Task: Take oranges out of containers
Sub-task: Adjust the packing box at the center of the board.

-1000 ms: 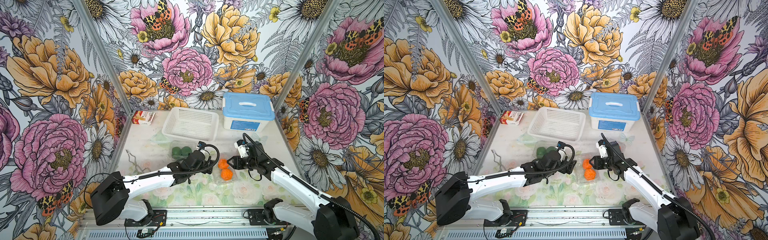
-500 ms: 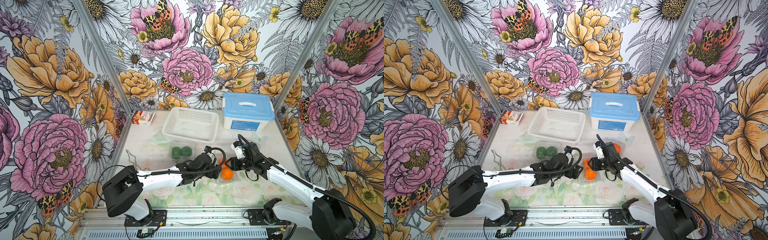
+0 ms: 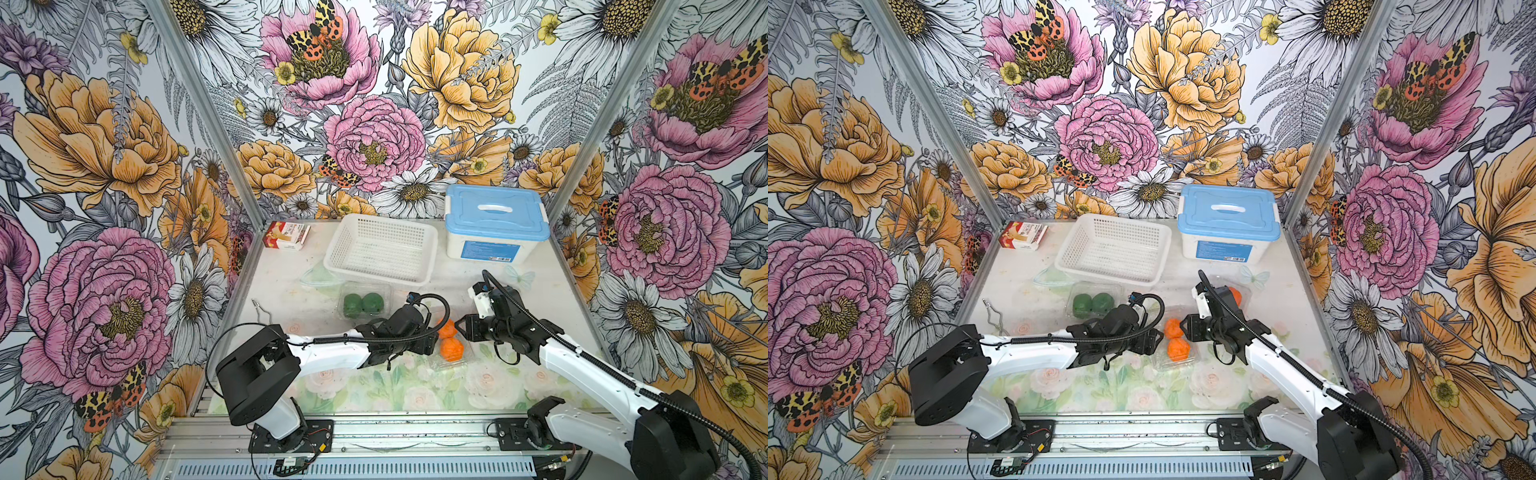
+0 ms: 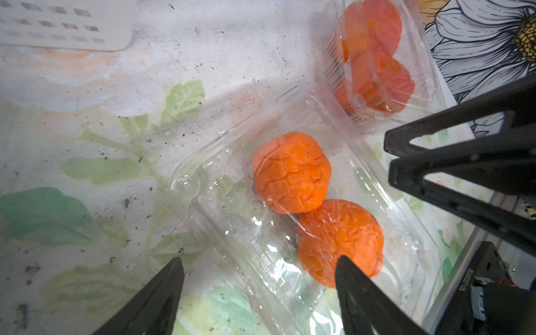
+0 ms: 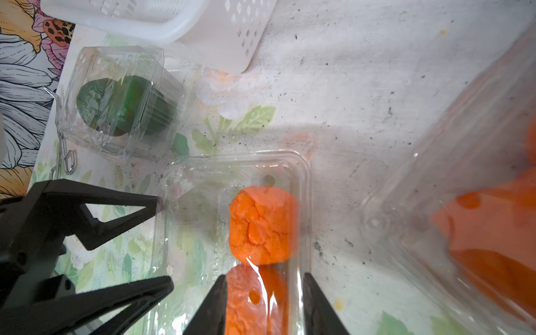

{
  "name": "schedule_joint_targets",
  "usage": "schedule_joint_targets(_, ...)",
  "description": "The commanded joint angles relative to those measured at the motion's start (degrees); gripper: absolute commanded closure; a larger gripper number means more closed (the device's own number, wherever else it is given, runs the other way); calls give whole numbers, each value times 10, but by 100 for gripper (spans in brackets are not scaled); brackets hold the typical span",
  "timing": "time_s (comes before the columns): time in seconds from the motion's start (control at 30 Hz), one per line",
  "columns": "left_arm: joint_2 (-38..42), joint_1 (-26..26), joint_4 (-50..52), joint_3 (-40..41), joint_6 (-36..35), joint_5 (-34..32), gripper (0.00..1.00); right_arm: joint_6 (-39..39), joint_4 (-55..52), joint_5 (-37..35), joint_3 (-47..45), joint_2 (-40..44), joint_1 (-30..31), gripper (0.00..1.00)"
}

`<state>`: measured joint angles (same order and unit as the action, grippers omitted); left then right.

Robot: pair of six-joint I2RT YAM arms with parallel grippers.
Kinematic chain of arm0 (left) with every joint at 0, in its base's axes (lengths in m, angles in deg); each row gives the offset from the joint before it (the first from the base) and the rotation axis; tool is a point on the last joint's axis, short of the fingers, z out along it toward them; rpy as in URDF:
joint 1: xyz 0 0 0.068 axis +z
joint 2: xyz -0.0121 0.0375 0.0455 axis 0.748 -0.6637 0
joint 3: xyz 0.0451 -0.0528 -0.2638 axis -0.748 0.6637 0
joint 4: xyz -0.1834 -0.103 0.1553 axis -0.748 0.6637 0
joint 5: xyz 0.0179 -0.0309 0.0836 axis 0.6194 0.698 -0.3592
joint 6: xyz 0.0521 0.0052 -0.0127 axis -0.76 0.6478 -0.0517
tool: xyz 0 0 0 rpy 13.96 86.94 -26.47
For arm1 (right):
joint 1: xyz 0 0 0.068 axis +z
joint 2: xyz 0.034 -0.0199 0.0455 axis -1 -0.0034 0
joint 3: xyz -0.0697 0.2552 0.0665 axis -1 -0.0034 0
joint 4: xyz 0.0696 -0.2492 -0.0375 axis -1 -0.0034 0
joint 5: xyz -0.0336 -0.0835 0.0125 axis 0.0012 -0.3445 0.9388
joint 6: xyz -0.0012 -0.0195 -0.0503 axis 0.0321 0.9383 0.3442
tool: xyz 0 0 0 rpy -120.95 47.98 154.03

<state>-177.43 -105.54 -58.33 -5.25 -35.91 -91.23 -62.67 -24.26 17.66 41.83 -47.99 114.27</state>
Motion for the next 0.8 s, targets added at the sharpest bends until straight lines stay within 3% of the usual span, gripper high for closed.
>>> schedule_joint_targets(0.0, -8, 8, -19, -8, 0, 17, 18, -3, -3, -5, -10, -4, 3, 58)
schedule_joint_targets(0.33, -46, 13, -14, -46, -35, 30, 33, -2, -1, -10, -13, -15, 3, 59)
schedule_joint_targets(0.4, -58, 15, -7, -59, -42, 30, 40, -5, 2, -12, -14, -15, 4, 59)
schedule_joint_targets(0.77, -103, 35, 8, -107, -65, 33, 43, -22, 27, -28, -11, -28, 4, 62)
